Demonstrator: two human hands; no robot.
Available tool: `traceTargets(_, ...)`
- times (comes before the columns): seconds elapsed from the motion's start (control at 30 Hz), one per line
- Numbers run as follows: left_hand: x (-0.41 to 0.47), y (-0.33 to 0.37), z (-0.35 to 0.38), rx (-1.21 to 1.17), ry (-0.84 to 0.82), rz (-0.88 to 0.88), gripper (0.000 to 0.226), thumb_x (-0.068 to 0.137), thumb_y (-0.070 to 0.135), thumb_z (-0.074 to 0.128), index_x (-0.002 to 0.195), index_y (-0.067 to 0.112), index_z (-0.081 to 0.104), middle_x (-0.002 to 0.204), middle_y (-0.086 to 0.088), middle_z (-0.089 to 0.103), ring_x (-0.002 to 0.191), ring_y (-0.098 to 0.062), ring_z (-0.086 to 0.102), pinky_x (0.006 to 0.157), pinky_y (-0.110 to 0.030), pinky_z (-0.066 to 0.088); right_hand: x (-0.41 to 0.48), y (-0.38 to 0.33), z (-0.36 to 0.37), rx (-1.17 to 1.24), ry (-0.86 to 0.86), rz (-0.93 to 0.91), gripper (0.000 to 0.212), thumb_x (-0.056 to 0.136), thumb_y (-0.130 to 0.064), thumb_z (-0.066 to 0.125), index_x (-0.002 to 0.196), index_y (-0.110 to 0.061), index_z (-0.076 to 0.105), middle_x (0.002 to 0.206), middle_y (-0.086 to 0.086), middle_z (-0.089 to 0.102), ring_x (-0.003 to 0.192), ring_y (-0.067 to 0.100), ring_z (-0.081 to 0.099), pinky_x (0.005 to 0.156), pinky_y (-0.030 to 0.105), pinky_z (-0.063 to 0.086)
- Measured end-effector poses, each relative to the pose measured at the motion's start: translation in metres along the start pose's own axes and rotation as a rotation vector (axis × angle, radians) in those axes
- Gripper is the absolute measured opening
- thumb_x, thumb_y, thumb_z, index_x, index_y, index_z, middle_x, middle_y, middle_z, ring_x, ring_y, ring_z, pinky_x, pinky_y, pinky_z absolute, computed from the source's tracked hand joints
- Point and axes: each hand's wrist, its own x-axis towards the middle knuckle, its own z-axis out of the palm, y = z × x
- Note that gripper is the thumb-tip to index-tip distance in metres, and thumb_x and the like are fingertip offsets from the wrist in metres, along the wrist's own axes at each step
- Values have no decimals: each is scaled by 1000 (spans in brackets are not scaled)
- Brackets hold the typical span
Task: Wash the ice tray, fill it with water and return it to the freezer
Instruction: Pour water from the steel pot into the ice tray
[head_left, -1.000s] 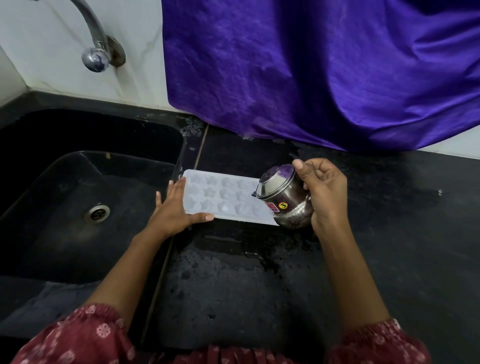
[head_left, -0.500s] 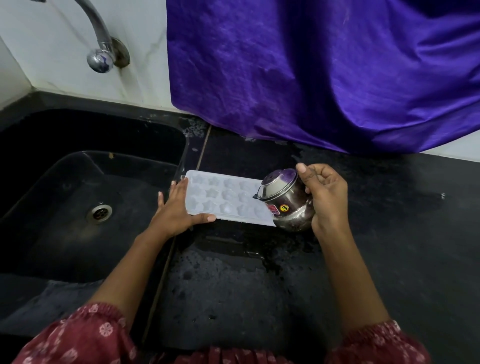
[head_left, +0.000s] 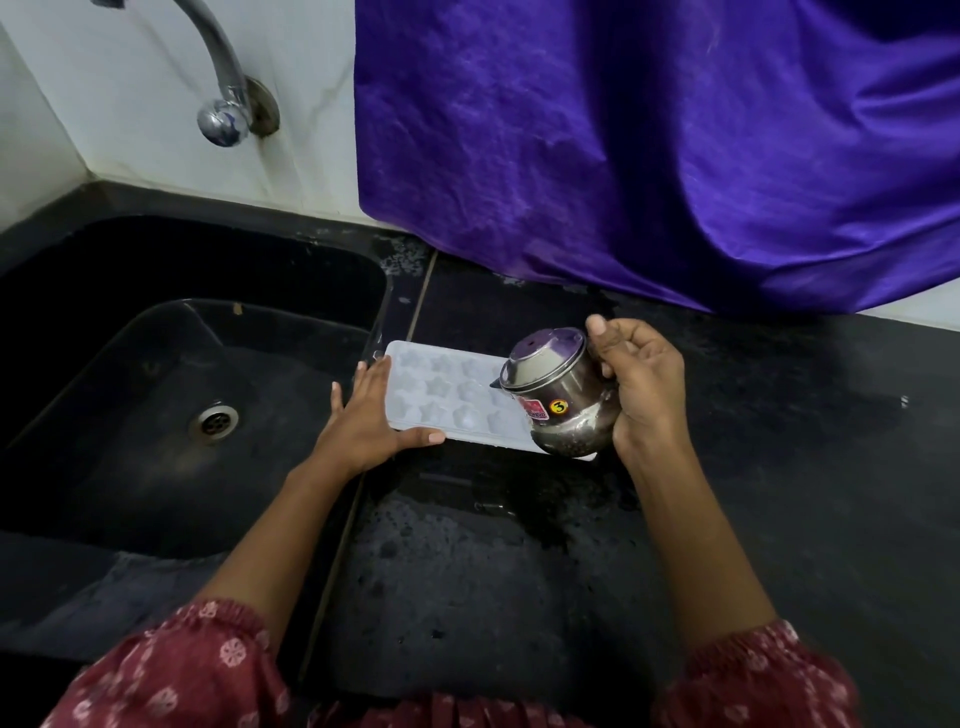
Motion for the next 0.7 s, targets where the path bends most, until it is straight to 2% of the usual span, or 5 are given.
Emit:
traceTargets(0.4,-1,0,0,-13,1,1,123,58,68,66,149,20,-2,158,1,-1,141,-7,-15,106,-33,-21,0,-4,10,-149,-33,-54,18,77,-19,72,68,-17,56,46,-15,47,50,2,40,57,16,39)
traceTargets(0.57,0,-1,1,-9,11,4,121,60,66,68,149,20,-1,158,1,0,140,-6,-14,105,-32,-21,0,-8,12,-160,-46,-76,17,76,-18,72,69,-17,56,51,-14,50,46,-2,42,53,11,40)
traceTargets(0.7,0,-1,1,6,9,0,121,61,66,67,149,18,-1,158,2,0,142,-9,-14,109,-37,-19,0,-12,13,-163,-62,-96,18,77,-18,72,69,-17,56,47,-15,51,45,-3,43,51,9,40)
